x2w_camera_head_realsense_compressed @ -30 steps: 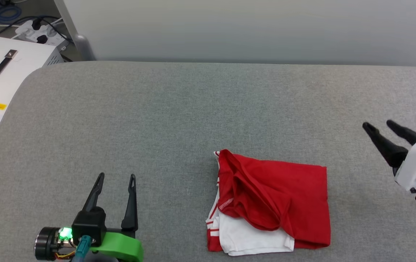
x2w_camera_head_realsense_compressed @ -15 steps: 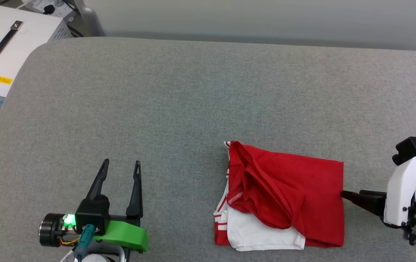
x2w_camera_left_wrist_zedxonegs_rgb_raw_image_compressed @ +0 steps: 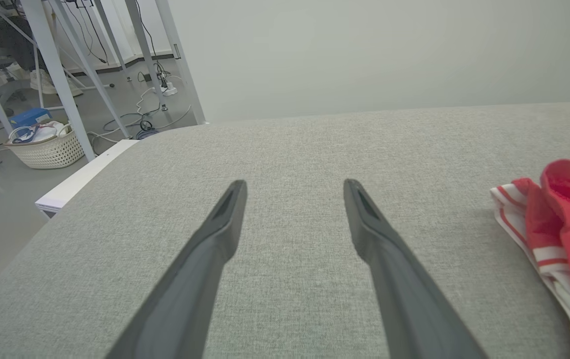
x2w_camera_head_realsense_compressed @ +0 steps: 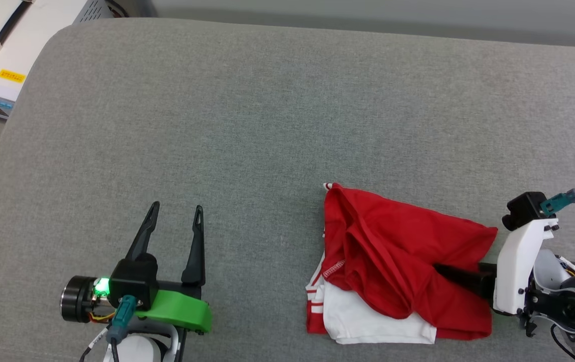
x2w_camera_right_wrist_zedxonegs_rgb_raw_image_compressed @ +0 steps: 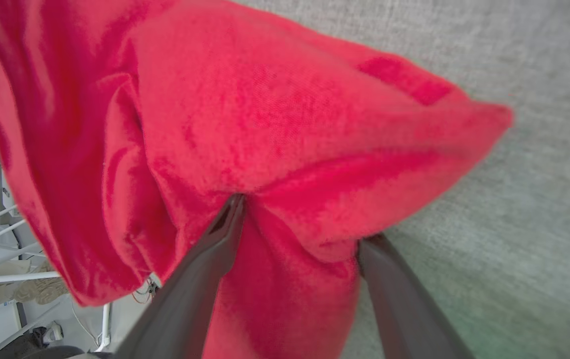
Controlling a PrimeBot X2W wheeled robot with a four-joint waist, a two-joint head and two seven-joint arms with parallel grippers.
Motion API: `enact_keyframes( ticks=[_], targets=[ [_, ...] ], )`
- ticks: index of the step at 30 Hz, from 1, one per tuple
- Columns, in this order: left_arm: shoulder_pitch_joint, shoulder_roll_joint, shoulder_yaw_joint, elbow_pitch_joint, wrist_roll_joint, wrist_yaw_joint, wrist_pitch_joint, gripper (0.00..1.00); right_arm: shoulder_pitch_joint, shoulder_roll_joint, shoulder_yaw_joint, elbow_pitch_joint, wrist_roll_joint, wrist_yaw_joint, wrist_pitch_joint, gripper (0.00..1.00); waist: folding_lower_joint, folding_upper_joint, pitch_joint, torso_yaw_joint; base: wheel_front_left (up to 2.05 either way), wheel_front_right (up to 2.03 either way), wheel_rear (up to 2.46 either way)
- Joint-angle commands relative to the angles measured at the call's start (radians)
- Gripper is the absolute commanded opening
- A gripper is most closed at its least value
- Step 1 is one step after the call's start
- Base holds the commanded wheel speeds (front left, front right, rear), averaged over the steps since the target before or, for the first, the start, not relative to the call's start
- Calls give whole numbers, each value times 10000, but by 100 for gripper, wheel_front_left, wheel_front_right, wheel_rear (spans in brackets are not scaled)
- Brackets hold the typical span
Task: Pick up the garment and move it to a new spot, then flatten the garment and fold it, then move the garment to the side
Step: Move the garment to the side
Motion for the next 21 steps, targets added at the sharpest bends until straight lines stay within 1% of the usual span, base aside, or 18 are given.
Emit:
enact_keyframes(
  ticks=[1, 3, 4, 5, 7, 14, 21],
  targets=[
    [-188, -78, -4, 16, -38, -62, -59, 100, 71, 175, 415, 277, 66, -7, -41, 100, 0, 0, 74, 78, 0, 0, 0],
    [-214, -97, -6, 42, -53, -61, -59, 100, 24, 82, 659, 353, 106, -7, -306, 100, 0, 0, 90, 92, 0, 0, 0],
    [-214, -104, 0, 50, -61, -56, -59, 100, -19, 1, 746, 330, 65, -7, -491, 66, 0, 0, 94, 86, 0, 0, 0],
    [-214, -114, 5, 63, -77, -54, -59, 100, -77, -110, 844, 299, -11, -7, -761, 0, 0, 0, 92, 81, 0, 0, 0],
    [-195, -129, 21, 94, -101, -51, -59, 100, -169, -318, 1082, 153, -64, -7, -1099, 0, 0, 0, 57, 46, 0, 0, 0],
    [-58, -173, 53, 157, -137, -74, -59, 100, -662, -1021, 1400, -725, -127, -7, -2386, 0, 0, 0, -250, -284, 0, 0, 0],
    [166, -205, 66, 107, -129, -79, -59, 100, -1157, -2055, 1665, -1588, -756, -7, -3176, 0, 0, 0, -451, -964, 0, 0, 0]
  ],
)
